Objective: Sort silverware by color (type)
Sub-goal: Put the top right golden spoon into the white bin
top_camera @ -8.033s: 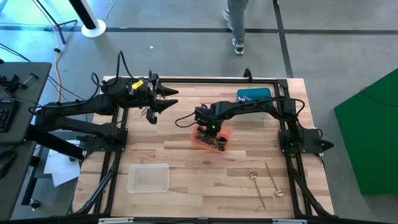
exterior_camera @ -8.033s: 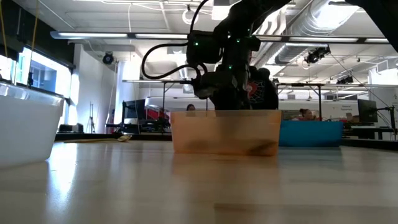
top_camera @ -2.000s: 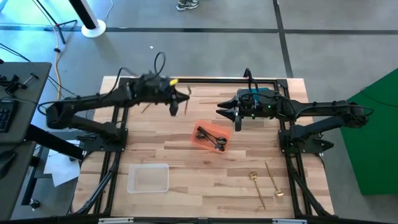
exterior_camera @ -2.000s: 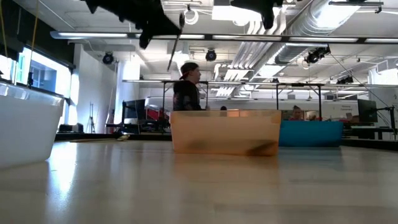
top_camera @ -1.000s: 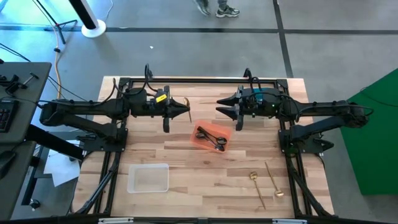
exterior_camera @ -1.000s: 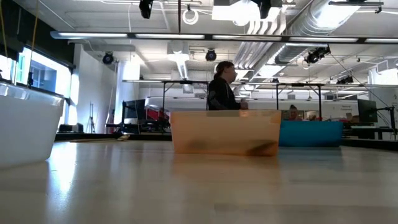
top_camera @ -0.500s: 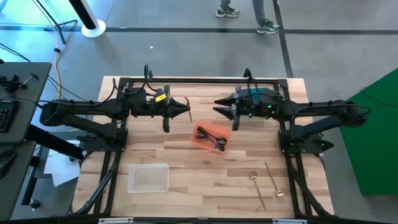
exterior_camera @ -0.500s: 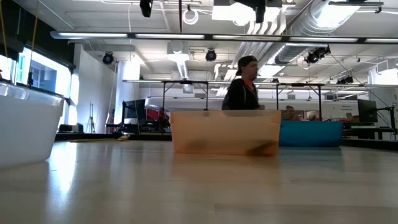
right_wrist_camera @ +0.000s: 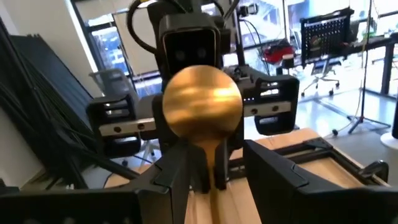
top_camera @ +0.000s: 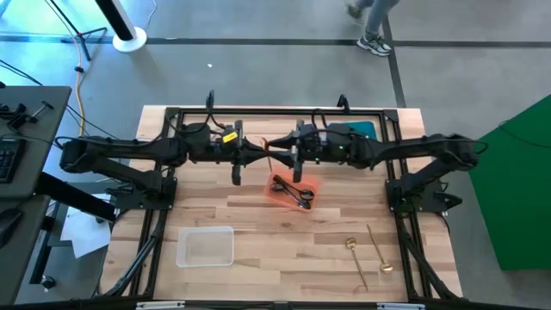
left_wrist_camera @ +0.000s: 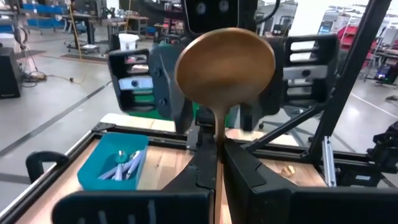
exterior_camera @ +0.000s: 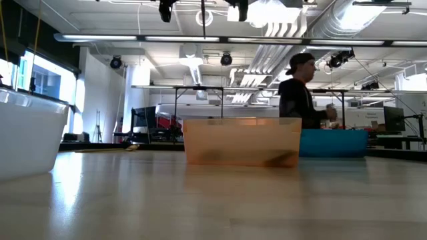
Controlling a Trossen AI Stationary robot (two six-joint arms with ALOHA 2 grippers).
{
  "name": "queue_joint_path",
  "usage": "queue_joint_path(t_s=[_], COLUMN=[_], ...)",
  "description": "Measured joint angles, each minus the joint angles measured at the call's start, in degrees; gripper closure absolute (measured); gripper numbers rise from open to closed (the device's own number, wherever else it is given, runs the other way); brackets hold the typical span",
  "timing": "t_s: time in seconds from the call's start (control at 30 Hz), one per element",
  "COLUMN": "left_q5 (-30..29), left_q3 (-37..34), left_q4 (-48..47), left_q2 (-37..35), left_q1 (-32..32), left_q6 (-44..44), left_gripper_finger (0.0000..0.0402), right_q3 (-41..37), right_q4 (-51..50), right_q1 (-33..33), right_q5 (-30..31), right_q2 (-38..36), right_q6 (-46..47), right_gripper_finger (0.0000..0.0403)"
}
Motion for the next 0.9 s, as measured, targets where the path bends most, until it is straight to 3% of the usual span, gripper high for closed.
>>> queue_joint_path(t_s=[0.3, 0.67, 0.9], left_q5=[0.0, 0.0, -0.2], left_q3=[0.0, 0.0, 0.0], left_q4=[1.6, 1.5, 1.5], left_q2=[0.1, 0.1, 0.1], left_q1=[0.2, 0.2, 0.2], left_q6=[1.0, 0.8, 1.0], left_gripper_finger=[0.0401, 0.0401, 0.0395], right_q3=[1.0, 1.0, 1.0], right_q4=[-1.4, -0.4, -0.4], right_q1=[0.2, 0.1, 0.2], right_q5=[0.0, -1.6, -1.5], right_q2=[0.6, 0.5, 0.5], right_q6=[0.3, -0.3, -0.1], right_gripper_finger=[0.0273, 0.0393, 0.0399])
